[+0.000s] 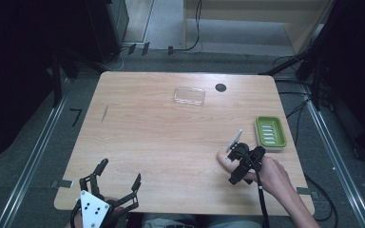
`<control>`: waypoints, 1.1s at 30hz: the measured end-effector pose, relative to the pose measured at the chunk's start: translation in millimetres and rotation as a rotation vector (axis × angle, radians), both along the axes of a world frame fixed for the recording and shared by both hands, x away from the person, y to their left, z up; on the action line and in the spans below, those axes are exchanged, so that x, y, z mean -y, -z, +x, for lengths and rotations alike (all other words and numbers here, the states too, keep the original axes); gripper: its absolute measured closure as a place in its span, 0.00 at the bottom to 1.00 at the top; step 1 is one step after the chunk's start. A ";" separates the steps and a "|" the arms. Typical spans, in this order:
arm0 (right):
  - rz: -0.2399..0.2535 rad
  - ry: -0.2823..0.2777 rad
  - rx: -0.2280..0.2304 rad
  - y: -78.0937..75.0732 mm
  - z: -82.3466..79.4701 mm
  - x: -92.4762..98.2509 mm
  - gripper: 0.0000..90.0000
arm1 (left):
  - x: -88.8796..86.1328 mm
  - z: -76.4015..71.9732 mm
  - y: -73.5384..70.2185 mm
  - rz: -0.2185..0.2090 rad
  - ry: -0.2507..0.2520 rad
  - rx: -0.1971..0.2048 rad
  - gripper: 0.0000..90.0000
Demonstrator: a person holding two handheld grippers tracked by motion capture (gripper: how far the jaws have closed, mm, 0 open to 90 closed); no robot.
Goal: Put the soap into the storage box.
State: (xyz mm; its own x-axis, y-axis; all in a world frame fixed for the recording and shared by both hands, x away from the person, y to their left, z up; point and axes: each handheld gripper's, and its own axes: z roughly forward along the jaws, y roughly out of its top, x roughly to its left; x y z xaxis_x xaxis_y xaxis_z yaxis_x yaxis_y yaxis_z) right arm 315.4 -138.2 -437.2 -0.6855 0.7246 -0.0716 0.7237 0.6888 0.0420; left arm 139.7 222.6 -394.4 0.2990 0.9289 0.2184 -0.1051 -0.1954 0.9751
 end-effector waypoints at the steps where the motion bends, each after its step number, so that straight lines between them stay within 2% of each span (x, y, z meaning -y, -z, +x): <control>1: 0.002 -0.001 0.000 -0.2 1.4 -1.1 0.00 | 0.0 0.0 0.0 0.000 0.000 0.000 0.11; 6: 0.012 -0.005 0.008 -0.9 7.3 -5.0 0.00 | -0.4 0.3 0.0 -0.003 -0.001 -0.001 0.11; 13: 0.016 0.002 -0.008 1.3 18.2 -8.8 0.00 | -0.4 0.2 0.0 -0.001 0.000 0.000 0.11; 18: 0.026 0.018 -0.018 5.0 26.2 -10.4 0.00 | -0.3 0.2 0.0 0.000 0.001 0.000 0.11; 22: 0.042 0.018 0.006 7.4 31.4 -13.7 0.00 | -0.3 0.3 0.0 0.000 0.000 0.000 0.11; 25: 0.043 0.015 -0.011 11.3 36.5 -16.8 0.00 | -0.4 0.3 0.0 0.000 0.000 -0.001 0.11; 33: 0.041 0.016 -0.011 17.5 45.3 -22.1 0.00 | -0.4 0.3 0.0 -0.002 -0.001 -0.001 0.11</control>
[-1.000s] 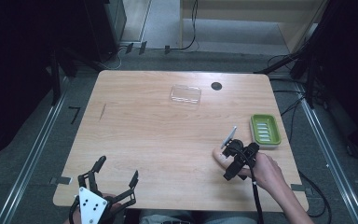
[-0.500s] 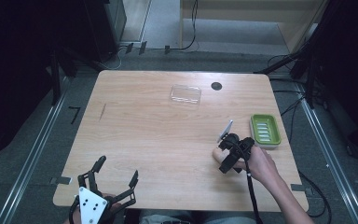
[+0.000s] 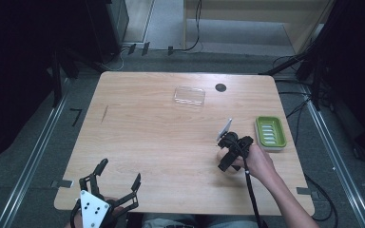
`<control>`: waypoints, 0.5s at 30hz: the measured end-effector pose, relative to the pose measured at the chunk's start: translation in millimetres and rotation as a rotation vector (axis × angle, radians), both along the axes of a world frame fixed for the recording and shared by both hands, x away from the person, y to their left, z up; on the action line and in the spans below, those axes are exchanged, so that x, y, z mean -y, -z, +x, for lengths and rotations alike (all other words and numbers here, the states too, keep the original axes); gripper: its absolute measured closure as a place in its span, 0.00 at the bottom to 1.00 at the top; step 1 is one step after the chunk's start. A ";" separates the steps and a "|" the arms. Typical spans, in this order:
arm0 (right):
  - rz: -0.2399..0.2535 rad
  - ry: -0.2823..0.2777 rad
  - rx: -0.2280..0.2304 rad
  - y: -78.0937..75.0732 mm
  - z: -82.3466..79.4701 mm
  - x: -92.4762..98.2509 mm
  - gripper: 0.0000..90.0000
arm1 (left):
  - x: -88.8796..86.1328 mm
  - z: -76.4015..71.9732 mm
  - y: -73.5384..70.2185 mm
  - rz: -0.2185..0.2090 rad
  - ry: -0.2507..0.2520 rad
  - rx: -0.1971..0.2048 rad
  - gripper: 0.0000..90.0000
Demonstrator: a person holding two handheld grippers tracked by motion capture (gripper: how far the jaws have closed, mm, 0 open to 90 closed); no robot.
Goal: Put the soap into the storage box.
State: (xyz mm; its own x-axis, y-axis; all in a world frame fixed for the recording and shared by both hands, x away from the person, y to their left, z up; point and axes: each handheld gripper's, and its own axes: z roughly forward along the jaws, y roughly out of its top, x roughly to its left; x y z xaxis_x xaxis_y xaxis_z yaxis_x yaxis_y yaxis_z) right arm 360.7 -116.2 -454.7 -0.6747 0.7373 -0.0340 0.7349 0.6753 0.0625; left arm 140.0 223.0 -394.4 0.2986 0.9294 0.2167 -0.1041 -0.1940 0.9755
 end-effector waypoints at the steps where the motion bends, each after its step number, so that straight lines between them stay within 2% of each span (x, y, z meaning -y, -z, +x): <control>1: 0.000 0.000 0.000 0.0 0.0 0.0 0.00 | 0.0 0.0 0.0 0.000 0.000 0.000 0.11; 15: 0.000 0.010 -0.026 11.0 7.9 -1.7 0.00 | 0.2 0.1 0.1 0.002 0.001 0.000 0.11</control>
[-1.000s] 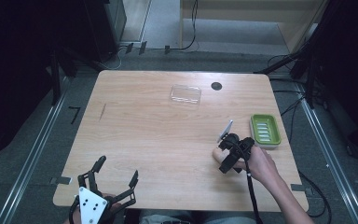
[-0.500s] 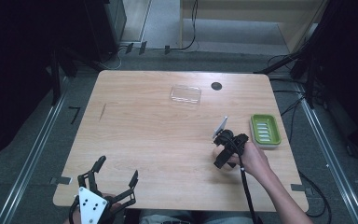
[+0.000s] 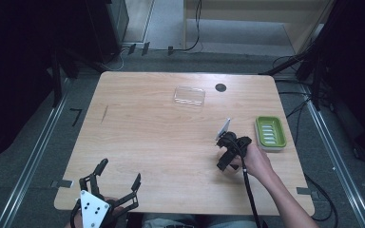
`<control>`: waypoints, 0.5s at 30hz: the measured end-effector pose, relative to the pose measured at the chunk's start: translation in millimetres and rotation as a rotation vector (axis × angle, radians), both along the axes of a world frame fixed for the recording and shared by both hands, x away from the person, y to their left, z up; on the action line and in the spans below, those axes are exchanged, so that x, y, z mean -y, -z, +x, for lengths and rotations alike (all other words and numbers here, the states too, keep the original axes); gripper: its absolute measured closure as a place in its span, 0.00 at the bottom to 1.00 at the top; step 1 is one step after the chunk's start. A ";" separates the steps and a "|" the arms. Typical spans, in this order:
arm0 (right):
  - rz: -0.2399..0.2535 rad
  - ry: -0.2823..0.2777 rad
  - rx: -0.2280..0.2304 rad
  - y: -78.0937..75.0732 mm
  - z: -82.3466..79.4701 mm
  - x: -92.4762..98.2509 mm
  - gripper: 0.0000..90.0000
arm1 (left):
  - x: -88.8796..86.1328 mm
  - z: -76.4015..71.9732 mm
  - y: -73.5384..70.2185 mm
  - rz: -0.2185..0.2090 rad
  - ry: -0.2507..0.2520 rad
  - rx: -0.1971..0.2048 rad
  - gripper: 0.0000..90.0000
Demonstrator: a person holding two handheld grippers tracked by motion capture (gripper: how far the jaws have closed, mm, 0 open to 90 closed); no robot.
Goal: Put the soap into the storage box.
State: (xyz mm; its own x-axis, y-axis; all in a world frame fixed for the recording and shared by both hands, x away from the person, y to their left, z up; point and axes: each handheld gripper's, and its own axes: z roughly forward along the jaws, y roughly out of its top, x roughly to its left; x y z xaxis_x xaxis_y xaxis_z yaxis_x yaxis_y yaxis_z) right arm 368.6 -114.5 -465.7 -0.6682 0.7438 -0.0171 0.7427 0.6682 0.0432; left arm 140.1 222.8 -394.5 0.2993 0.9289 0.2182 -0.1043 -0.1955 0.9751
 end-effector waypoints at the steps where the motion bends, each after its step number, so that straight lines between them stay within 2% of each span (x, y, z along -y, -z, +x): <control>1: 0.003 0.003 0.006 0.0 0.0 0.1 0.00 | 0.0 0.0 0.0 0.000 0.000 0.000 0.11; 3: 0.002 0.005 0.011 -0.5 0.3 0.5 0.00 | 0.0 -0.1 0.0 0.001 0.001 0.000 0.11; 5: 0.004 0.011 -0.002 0.4 0.1 0.4 0.03 | 0.0 0.0 0.0 0.000 0.000 0.000 0.11; 9: -0.015 0.017 -0.002 0.9 -0.1 -0.7 0.07 | 0.1 0.1 0.0 0.001 0.000 0.000 0.11; 11: -0.017 0.020 0.004 0.4 -0.4 -0.5 0.12 | 0.0 0.0 0.0 0.001 0.001 0.000 0.11; 15: -0.019 0.020 0.004 -0.9 -0.5 0.9 0.16 | 0.0 0.0 -0.1 0.001 0.000 0.001 0.11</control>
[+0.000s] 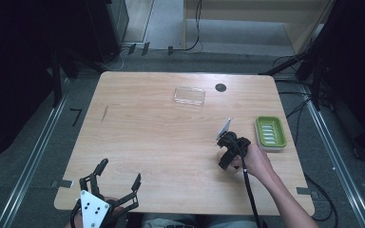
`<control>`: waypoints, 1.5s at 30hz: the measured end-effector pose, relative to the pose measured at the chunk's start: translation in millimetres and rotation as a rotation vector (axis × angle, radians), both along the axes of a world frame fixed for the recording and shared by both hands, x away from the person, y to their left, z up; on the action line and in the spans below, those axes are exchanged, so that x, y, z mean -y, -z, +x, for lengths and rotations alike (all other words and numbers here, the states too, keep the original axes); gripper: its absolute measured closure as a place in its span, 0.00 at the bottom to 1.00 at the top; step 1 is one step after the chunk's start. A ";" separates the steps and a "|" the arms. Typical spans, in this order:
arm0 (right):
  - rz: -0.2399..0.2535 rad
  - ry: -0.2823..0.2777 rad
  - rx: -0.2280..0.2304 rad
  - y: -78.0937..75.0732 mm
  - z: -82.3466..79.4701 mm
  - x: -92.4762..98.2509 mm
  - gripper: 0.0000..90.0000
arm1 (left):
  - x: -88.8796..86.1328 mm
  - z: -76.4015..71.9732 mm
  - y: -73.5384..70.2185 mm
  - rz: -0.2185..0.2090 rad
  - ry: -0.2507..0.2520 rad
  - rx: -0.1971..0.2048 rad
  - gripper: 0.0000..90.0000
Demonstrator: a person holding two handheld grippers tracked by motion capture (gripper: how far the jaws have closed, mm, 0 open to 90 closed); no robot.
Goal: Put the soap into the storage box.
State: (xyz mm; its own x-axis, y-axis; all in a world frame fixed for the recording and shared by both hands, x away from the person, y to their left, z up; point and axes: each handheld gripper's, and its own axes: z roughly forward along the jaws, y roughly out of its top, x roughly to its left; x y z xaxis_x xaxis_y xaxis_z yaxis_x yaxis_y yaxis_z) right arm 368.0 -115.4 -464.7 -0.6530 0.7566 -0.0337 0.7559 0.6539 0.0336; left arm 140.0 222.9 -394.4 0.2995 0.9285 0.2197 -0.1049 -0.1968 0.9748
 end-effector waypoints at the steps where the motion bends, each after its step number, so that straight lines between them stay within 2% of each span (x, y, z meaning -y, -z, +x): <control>1: 0.001 -0.001 -0.003 0.2 -0.1 0.0 0.17 | 0.1 0.0 0.0 0.001 0.000 0.000 0.11; 12: 0.009 -0.032 -0.020 -0.2 -1.9 -3.1 0.36 | -0.2 -0.1 0.0 -0.002 0.000 0.001 0.11; 14: -0.003 -0.032 -0.021 -0.4 -2.6 -5.0 0.36 | -0.2 -0.2 0.0 -0.001 0.001 0.001 0.11; 32: -0.008 -0.040 -0.014 -0.9 -1.8 -4.1 0.37 | 0.0 -0.5 -0.1 0.001 -0.003 0.001 0.11; 45: 0.003 -0.031 -0.014 -9.4 -1.6 3.3 0.37 | -0.2 -0.6 -0.1 0.000 -0.002 0.002 0.11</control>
